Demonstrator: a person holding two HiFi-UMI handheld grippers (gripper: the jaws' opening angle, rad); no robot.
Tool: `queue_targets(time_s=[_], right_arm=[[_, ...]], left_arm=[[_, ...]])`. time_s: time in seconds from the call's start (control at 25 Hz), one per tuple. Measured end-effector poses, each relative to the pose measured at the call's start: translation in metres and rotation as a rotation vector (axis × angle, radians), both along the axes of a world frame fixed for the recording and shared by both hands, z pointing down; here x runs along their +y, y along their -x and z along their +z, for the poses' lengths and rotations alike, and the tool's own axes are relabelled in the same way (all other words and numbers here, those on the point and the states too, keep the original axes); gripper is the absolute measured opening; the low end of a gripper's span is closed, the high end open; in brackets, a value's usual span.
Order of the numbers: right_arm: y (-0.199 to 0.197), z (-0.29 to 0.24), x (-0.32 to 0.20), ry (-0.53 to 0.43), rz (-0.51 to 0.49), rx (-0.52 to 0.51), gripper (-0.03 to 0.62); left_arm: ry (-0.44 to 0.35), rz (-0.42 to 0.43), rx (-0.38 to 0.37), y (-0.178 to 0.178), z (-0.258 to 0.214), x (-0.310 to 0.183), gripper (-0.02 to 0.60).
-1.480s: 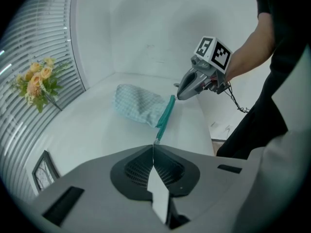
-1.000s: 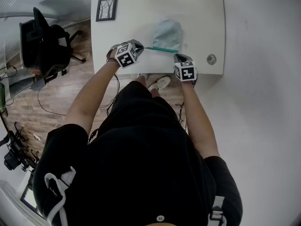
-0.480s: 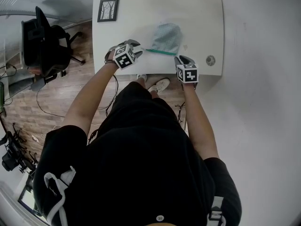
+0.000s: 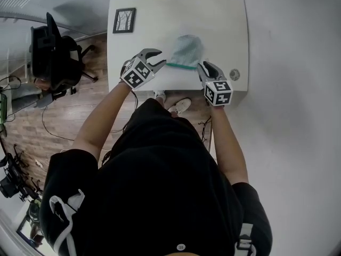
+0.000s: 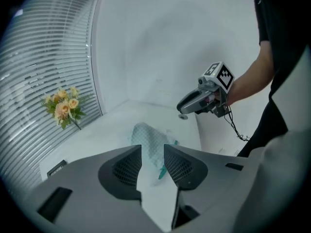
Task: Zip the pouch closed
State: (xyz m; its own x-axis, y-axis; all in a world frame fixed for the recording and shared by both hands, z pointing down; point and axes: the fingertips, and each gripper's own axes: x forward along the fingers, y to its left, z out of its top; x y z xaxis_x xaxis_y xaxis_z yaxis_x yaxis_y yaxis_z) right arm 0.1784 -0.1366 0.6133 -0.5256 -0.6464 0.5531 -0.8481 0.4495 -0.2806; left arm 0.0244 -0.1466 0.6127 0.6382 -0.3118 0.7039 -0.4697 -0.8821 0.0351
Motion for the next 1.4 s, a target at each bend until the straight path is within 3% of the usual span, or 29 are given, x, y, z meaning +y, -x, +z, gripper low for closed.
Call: queue_targets(time_s=[0.28,0.6,0.96,1.24,1.4], right_arm=[[0.01,-0.099,0.002,-0.257,-0.073,-0.156,0.118],[0.023,-0.178,0.014,-0.435,-0.106,-0.247,0.11],[0.029,-0.218,0.023,-0.518,-0.134,-0.236,0.089],[0.029,-0.24,0.021,-0.564,-0.147,-0.206,0.072],[0.031,-0.247,0.016,-0.579,-0.162,-0.177,0.029]], left_arm=[[-0.097,-0.066,0.246,-0.02,-0.088,-0.001,0.149],[-0.183,-0.1,0.506,-0.038,-0.174,0.011,0.104],[-0.26,-0.109,0.615,-0.047,-0.219,0.017,0.044],[-0.313,-0.101,0.599,-0.047,-0.237,0.018,0.011],[-0.315,-0.104,0.611,-0.046,-0.241,0.013,0.008]])
